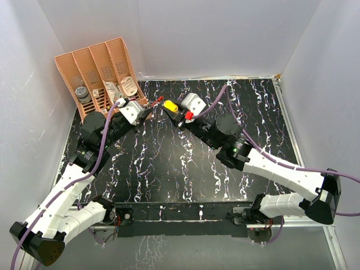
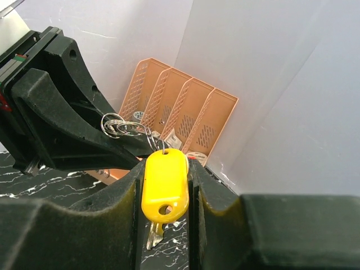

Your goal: Remove the keys from the keyring

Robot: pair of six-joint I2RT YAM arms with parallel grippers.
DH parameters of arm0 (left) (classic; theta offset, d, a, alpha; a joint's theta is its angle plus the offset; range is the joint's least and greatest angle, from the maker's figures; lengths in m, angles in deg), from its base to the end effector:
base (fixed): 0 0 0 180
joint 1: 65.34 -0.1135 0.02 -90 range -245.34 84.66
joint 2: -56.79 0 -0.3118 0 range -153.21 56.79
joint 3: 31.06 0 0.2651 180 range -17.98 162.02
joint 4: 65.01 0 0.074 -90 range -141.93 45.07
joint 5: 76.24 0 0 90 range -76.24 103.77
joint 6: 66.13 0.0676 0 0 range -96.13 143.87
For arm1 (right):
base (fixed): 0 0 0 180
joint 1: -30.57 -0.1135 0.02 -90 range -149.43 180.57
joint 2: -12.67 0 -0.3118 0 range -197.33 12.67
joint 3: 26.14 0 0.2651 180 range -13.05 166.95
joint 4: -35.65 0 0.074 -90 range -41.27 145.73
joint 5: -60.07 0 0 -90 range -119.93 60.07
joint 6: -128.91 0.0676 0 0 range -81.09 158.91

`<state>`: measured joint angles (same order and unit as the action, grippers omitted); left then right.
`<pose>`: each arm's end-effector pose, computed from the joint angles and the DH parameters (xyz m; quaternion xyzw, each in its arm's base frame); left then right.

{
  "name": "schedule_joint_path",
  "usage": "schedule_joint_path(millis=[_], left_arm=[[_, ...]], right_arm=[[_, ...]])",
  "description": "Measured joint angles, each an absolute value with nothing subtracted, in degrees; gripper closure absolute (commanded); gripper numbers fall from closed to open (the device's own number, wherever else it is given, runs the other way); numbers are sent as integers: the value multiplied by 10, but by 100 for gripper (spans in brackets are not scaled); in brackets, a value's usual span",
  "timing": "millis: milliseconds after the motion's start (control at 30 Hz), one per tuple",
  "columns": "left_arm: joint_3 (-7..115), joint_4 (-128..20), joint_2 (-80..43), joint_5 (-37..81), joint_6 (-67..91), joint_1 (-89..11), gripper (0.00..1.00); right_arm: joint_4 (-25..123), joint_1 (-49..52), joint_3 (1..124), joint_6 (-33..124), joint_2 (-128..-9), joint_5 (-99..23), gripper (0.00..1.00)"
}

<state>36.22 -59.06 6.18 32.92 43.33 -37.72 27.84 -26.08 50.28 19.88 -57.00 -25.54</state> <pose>0.1771 -0.1177 0.4562 0.3687 0.5255 -0.1599 0.7499 0.1757 0.2576 0.4726 -0.3511 0.5014 0.2327 0.7558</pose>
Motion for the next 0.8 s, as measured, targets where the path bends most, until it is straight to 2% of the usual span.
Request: schedule_joint_path(millis=[767,800], left_arm=[[350,-616,72,358,427,-377,100],[349,-619,74,357,427,-377,98]], right_arm=[[320,-270,544,117,-570,-238,100],[320,-271,544,115,-570,-238,100]])
